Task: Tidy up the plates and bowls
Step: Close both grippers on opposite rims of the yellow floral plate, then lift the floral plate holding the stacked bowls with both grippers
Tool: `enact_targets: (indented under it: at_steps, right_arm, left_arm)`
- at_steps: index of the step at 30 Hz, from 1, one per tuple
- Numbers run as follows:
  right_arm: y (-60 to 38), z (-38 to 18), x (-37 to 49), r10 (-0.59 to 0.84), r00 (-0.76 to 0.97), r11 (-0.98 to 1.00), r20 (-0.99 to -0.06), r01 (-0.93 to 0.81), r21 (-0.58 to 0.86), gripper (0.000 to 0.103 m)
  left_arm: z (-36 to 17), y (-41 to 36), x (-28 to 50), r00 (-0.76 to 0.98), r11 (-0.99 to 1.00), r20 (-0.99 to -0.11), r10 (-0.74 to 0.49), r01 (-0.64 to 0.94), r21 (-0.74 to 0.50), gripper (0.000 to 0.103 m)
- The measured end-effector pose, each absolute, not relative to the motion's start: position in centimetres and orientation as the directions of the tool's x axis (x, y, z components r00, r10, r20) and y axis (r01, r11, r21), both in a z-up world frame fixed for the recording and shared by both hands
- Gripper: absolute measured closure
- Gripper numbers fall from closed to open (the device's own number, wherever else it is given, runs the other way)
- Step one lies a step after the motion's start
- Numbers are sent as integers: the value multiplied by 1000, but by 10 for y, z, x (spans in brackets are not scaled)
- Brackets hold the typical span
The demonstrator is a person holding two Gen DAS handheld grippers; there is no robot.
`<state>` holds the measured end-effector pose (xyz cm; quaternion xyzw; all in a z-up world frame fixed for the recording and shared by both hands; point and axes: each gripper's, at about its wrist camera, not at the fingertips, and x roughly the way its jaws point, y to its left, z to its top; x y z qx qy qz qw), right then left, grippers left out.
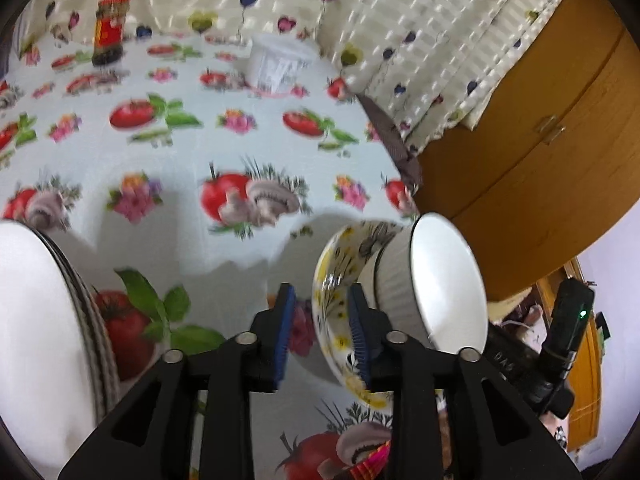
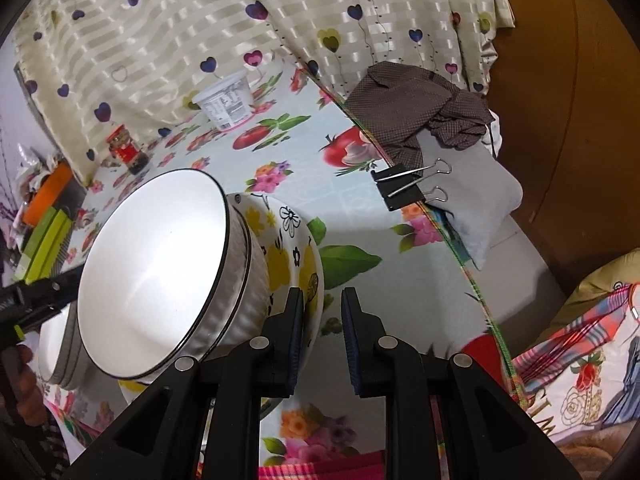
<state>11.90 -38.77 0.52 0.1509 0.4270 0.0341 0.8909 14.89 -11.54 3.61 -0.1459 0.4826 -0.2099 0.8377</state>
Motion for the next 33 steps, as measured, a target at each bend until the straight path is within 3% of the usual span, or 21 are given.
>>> enact_targets:
  at_steps: [2,9,28,31,33]
  right_arm:
    - [-389,5,118,193,633,951,-750,68,303,84]
    - [-389,4,115,201,634,954,-746,44,295,83]
    - [-391,-4,121,201,614,967,-763,2,256,53]
    - [-393,-5,121,191,624,970,-758,-4,242,45]
    - [-398,-7,122,185,620,968,-763,19,250,35]
  left_arm:
    - [28,-119,148,429,871,-759,-490,203,-447,59]
    - [14,-129,150,382,862,-773,-507,206,-464,58]
    - [-15,-136,157,350,888,-816,-460,199,-415,53]
    - [-15,-135,159,366,886,-808,-463,210,-412,53]
    - [-16,-137,159,382,889,-803,-457,225,-399,53]
